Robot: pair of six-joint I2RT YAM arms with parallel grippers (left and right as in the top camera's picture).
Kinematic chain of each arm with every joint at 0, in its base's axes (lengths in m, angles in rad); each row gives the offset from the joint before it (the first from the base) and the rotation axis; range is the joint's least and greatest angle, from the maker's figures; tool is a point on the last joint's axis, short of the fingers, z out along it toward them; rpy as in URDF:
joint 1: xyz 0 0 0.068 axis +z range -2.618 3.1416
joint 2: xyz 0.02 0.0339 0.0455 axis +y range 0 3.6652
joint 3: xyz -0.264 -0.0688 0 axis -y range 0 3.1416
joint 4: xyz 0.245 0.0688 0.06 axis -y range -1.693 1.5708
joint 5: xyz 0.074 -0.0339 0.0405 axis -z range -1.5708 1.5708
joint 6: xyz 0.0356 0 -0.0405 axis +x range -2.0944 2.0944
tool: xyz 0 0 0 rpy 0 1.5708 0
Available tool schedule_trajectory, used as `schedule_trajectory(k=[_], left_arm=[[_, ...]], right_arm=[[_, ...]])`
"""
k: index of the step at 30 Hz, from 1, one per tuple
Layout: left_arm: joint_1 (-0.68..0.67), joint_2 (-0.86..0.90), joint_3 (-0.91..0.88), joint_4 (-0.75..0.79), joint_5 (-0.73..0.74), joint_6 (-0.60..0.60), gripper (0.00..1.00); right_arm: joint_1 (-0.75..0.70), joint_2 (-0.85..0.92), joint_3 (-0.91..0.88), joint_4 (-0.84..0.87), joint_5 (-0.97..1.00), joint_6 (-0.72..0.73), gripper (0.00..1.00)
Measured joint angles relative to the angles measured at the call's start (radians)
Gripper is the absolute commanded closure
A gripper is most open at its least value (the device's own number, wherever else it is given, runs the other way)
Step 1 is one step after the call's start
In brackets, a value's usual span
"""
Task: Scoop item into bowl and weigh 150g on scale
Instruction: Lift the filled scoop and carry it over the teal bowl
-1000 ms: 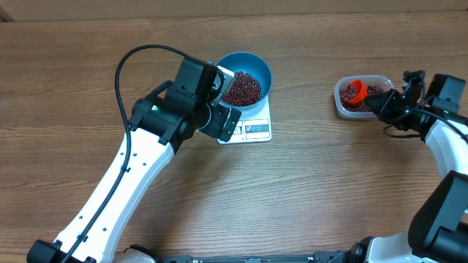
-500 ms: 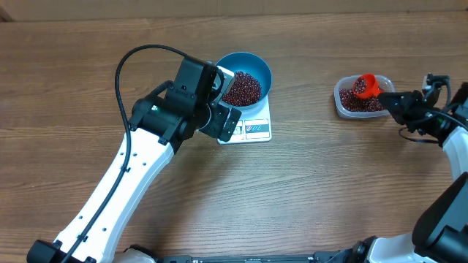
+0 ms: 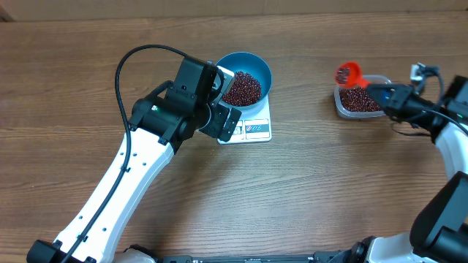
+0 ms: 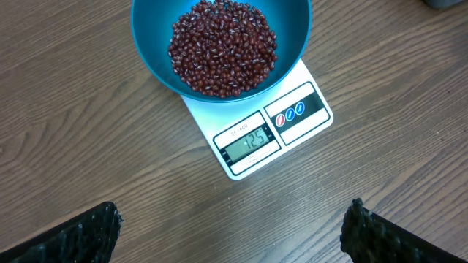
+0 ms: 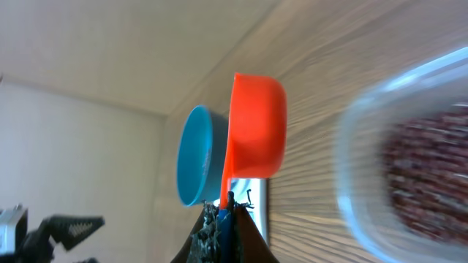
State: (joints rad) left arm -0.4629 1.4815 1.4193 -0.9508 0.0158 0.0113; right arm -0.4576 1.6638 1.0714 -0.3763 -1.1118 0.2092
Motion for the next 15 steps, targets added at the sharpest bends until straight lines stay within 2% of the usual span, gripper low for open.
schedule_trajectory(k=[7, 15], left_arm=[[0.000, 0.000, 0.000, 0.000, 0.000, 0.000, 0.00], [0.000, 0.000, 0.000, 0.000, 0.000, 0.000, 0.00]], right_arm=[[0.177, 0.000, 0.107, 0.003, 0.013, 0.004, 0.96], [0.355, 0.000, 0.136, 0.051, 0.114, 0.005, 0.96]])
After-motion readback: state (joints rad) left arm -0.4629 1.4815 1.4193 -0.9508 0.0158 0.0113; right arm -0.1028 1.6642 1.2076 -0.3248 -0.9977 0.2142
